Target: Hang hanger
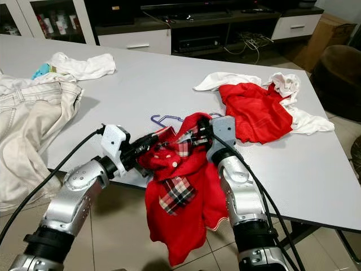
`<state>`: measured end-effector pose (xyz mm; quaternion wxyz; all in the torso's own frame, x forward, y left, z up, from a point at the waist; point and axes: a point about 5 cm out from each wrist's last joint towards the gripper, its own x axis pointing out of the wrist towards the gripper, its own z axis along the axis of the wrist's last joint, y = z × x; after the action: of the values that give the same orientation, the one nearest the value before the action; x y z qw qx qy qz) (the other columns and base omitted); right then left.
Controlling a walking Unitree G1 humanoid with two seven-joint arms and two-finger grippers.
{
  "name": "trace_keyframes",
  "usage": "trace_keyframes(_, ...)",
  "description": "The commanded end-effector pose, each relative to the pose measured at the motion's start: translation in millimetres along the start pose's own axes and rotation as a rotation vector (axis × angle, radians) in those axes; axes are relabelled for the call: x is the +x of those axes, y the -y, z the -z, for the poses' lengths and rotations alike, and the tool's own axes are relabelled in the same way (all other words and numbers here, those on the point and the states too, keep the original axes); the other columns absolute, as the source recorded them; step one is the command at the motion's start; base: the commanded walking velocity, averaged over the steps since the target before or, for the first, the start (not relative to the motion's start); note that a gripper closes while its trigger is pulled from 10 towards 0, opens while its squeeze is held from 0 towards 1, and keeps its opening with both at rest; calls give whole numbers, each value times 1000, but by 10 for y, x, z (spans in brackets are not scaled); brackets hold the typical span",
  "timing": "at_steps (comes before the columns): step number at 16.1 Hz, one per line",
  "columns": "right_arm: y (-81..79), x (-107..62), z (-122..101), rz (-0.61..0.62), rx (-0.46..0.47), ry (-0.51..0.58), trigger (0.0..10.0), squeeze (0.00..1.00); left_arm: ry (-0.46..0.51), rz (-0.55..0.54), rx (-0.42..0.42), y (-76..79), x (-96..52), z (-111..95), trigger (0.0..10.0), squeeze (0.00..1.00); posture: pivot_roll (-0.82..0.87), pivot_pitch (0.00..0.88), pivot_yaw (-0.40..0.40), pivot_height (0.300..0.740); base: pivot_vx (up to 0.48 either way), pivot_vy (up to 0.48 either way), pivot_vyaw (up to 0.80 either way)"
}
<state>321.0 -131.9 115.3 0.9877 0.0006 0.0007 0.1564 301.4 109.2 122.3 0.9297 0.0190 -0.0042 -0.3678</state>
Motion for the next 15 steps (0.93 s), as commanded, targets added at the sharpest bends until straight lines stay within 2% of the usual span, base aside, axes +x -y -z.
trace_keyframes(1,-10,-2,-15,-12,-1,-1,10000,0,-2,-15,-15,-34,7,-10,0,0,-55,0,-1,740,0,0,0)
trace_keyframes(6,-14,-17,8,-32,12,-30,10000,0,9,-54,-41,-81,21,-25,0,0,-57,0,-4,740,0,0,0)
trace_keyframes(11,106,-33,5,12,71,-34,10000,0,23,-81,-70,-121,28,-47,0,0,-59,0,-5,740,0,0,0)
trace_keyframes(15,92,-43,1,13,73,-31,10000,0,25,-78,-70,-124,18,-49,0,0,-59,0,-3,740,0,0,0)
